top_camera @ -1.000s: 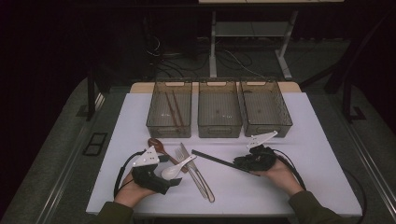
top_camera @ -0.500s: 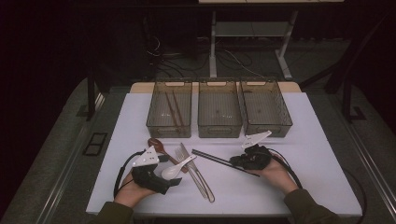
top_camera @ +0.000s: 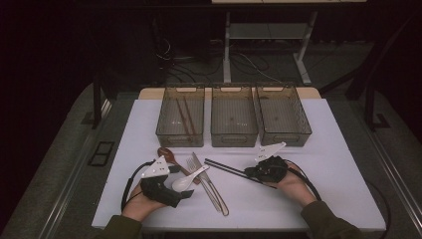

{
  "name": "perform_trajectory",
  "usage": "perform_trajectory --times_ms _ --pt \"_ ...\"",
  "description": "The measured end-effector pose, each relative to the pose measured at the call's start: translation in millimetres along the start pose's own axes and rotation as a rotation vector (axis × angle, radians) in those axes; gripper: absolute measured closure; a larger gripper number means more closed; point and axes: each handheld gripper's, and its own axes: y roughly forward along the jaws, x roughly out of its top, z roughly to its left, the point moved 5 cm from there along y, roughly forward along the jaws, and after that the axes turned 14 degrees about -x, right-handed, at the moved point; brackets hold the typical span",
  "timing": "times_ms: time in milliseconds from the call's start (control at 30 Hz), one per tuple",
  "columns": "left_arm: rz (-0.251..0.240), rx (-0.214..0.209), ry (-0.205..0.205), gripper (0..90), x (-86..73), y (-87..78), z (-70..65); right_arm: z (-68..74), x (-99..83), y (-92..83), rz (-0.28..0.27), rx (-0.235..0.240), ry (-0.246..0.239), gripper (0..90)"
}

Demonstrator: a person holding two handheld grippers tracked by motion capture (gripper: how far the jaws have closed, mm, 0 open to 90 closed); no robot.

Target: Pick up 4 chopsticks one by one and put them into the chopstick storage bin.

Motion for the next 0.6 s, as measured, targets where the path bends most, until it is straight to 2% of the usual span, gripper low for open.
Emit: perform_trajectory --times_ms 267,600 --pt "-0.004 -0.002 0.000 5.4 -0.1 -0.1 0.1 -3.5 0.2 -3.5 0.002 0.001 0.020 86.6" --pt "-0.004 -0.002 -0.002 5.4 -0.3 0.3 0.1 -7.7 5.9 -17.3 -0.052 0.010 0.048 86.6"
